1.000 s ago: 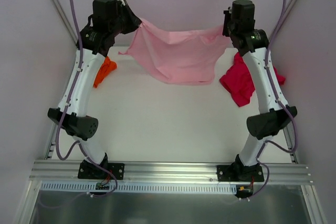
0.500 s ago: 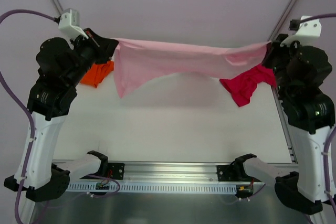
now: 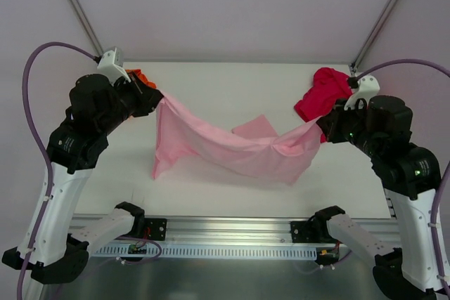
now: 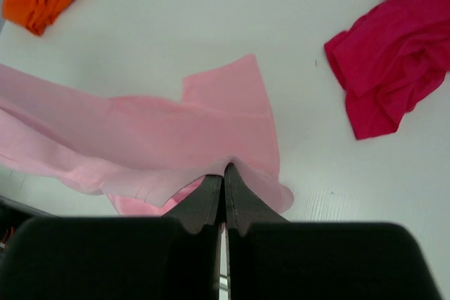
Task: Fold and stack the t-shirts
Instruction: Flatten out the tshirt
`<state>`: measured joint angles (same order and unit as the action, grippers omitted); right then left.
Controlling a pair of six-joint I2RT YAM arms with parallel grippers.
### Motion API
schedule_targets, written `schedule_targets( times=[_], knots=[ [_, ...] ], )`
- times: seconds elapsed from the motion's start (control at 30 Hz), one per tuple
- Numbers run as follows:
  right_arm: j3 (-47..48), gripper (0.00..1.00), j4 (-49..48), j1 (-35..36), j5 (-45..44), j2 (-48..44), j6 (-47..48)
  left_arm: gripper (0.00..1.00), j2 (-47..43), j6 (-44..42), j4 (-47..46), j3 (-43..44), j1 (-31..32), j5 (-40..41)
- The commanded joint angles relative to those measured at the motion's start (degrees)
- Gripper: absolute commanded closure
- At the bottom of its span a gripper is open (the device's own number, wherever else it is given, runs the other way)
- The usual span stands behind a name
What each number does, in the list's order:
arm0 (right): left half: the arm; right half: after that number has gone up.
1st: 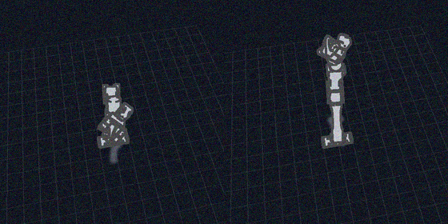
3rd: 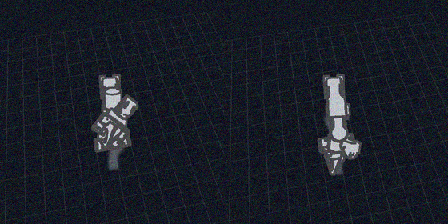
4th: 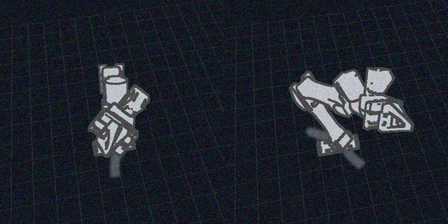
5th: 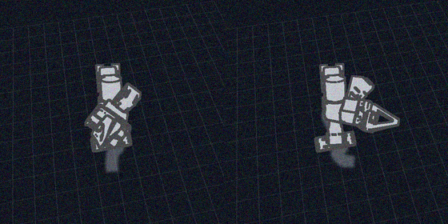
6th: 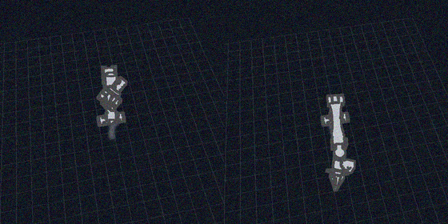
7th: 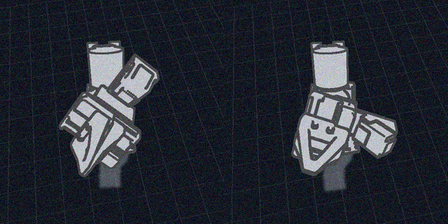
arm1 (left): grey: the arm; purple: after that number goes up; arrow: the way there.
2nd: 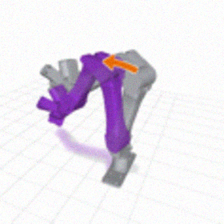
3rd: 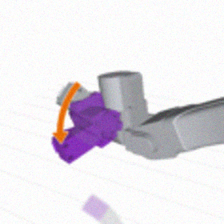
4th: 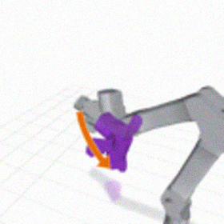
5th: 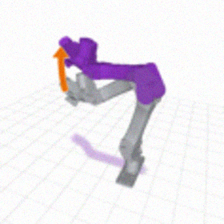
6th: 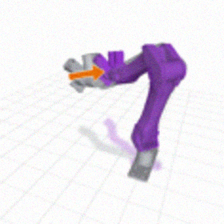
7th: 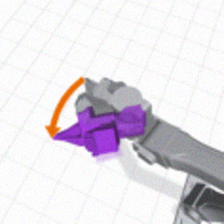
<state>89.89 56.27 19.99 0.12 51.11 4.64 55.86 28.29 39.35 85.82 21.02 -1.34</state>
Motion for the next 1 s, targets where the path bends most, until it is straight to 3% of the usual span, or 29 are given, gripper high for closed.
schedule_targets(
  times=[0.0, 0.23, 0.37, 0.53, 0.77, 0.87, 0.97],
  knots=[
    [-5.1, 0.99, 1.1, 0.2, 4.1, -1.9, -1.5, 1.00, -2.3, 2.3, -0.5, -2.3, 0.3, -3.3],
    [-12.2, 0.99, -2.9, 0.3, -4.7, 0.7, 0.9, 1.00, 1.5, 0.8, -0.9, -1.4, 0.3, -0.9],
    [-12.7, 0.99, -14.0, 0.3, -6.2, 5.9, 2.1, 1.00, 8.4, -0.8, -3.9, 1.9, 0.3, -1.4],
    [-6.4, 0.99, -22.4, 0.3, -9.8, 18.1, 4.1, 1.00, 18.8, -3.2, -8.3, 9.2, 0.2, -0.2],
    [14.9, 0.99, -22.8, 0.3, -13.7, 32.7, 7.9, 1.00, 29.7, -7.3, -5.7, 32.2, 0.2, 2.4],
    [21.3, 0.99, -22.3, 0.3, -15.0, 34.9, 9.7, 1.00, 31.0, -7.5, -5.0, 38.7, 0.2, -0.5],
    [23.2, 0.99, -22.2, 0.2, -15.2, 33.9, 9.7, 1.00, 29.4, -6.6, -5.0, 39.8, 0.2, -2.2]
  ],
)
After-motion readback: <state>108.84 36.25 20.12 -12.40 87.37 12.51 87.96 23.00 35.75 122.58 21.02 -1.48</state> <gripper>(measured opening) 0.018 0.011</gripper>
